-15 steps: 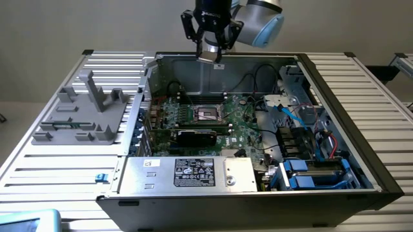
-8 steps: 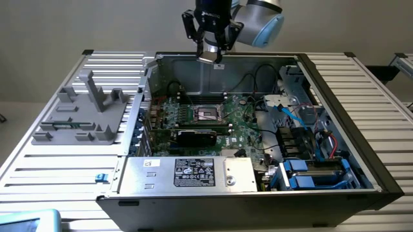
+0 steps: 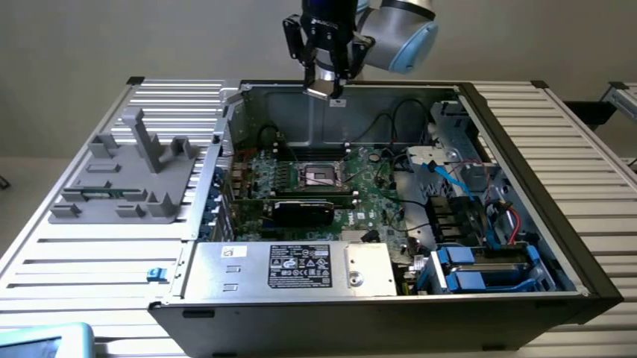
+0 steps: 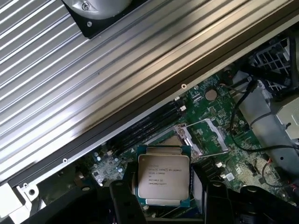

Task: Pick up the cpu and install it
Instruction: 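Place the cpu into insertion slot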

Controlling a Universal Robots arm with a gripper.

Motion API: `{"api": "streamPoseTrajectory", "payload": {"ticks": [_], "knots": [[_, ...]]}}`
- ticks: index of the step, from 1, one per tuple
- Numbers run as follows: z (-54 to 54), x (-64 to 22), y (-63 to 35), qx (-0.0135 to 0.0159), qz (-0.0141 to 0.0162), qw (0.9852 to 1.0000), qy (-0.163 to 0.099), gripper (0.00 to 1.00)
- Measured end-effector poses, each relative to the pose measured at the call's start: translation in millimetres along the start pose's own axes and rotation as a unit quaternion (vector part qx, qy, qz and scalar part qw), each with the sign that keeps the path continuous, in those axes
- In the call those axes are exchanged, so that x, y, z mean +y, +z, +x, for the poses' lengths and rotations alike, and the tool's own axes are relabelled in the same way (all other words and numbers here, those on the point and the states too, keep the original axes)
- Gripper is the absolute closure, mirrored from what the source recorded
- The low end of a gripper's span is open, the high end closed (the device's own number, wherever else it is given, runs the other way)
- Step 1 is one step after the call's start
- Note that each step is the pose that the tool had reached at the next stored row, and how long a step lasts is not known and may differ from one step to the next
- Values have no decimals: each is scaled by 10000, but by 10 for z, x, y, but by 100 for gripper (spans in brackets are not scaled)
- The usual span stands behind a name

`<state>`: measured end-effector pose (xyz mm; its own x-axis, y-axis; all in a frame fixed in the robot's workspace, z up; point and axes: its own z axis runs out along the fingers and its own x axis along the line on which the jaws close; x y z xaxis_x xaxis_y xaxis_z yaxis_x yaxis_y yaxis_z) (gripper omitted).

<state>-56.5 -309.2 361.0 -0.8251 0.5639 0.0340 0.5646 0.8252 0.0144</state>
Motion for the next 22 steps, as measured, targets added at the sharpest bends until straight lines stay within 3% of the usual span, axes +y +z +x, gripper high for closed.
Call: {"api": "streamPoseTrajectory", "payload": {"ticks": [6,11,17,22], "knots": [[0,0,6,-17,-11,9993,374,44],[0,0,12,-31,-20,9976,689,44],[-1,0,18,-45,-30,9943,1068,44],[-1,0,23,-51,-41,9901,1403,44]]}}
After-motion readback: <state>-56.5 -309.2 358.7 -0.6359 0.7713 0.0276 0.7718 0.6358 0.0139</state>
